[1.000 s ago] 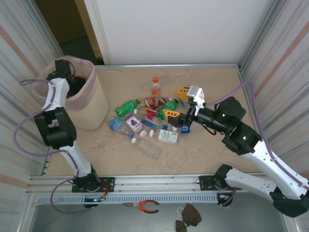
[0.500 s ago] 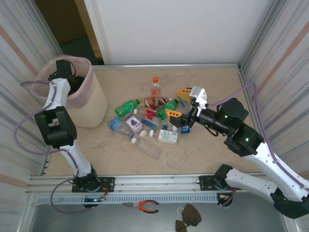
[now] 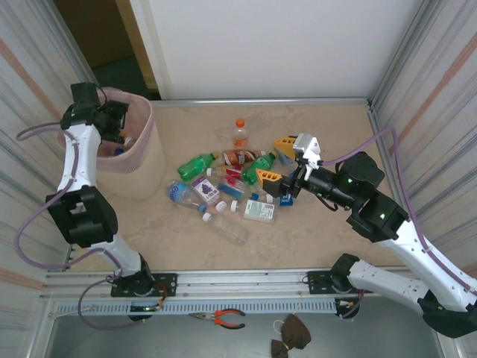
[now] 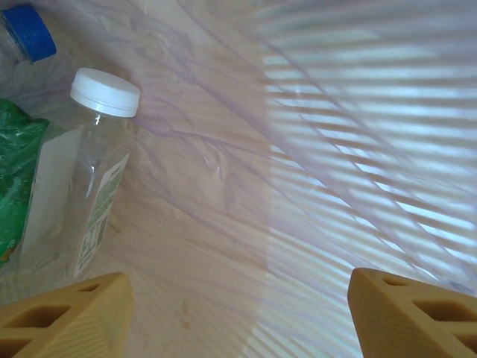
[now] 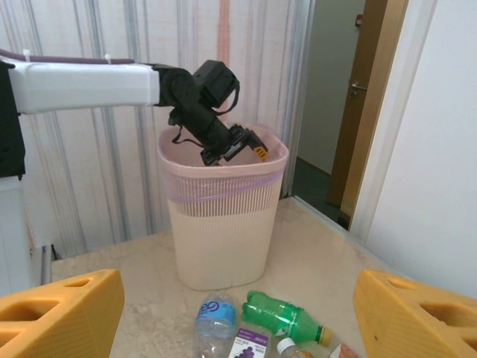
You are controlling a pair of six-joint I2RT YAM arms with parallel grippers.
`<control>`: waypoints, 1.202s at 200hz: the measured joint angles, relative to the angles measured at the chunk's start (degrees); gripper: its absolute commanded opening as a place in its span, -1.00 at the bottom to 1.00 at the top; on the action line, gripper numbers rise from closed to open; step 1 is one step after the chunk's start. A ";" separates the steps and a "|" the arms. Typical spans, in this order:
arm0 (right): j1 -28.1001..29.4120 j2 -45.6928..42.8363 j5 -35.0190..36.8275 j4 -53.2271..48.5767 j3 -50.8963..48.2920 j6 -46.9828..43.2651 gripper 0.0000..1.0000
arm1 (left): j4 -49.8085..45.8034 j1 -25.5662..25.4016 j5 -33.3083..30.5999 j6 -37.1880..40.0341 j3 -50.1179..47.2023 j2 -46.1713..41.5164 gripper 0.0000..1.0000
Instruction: Put the plastic bottles in the bin
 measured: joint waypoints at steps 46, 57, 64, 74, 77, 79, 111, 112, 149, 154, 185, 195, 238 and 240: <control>0.00 -0.11 0.00 -1.03 0.00 0.00 0.59 | -0.02 0.00 0.63 -0.17 0.00 -4.72 0.51; 0.00 -0.09 0.00 -1.44 0.00 0.00 0.60 | -0.02 0.00 0.98 -0.15 0.00 -6.21 0.50; 0.00 -0.09 0.00 -1.88 0.00 -0.02 0.60 | 0.00 0.00 1.18 -0.09 0.00 -7.15 0.49; 0.00 -0.02 -0.02 -2.64 0.00 -0.02 0.60 | 0.02 0.00 1.46 0.11 0.00 -8.55 0.48; 0.00 0.00 -0.02 -2.84 0.00 -0.02 0.59 | -0.02 0.00 1.44 0.15 0.00 -8.94 0.48; 0.00 0.02 -0.04 -3.10 0.00 -0.04 0.60 | 0.02 0.00 1.51 0.28 0.00 -9.29 0.48; 0.02 2.40 -0.22 -7.58 0.57 -0.26 0.59 | 1.99 0.00 3.10 3.45 -1.25 -14.82 0.48; 0.02 2.49 -0.22 -7.72 0.59 -0.26 0.59 | 2.10 0.00 3.21 3.76 -1.38 -15.13 0.48; 2.05 8.04 0.70 -14.88 1.97 -1.31 0.56 | 5.73 0.00 5.51 10.80 -6.12 -22.56 0.54; 2.78 8.92 0.92 -15.82 2.14 -1.57 0.56 | 6.32 0.00 5.90 12.09 -6.88 -23.52 0.55; 8.37 15.80 4.70 -21.44 3.98 -1.75 0.53 | 10.45 0.00 9.07 17.92 -12.46 -28.35 0.59; 10.10 18.29 5.95 -22.86 4.33 -1.64 0.52 | 11.45 0.00 10.36 19.58 -14.32 -29.66 0.60; 14.91 28.09 9.84 -28.22 4.37 2.67 0.49 | 13.11 0.00 14.78 24.81 -18.82 -32.74 0.59; 15.04 28.48 9.92 -28.33 4.37 2.93 0.49 | 13.16 0.00 14.99 25.03 -18.95 -32.83 0.59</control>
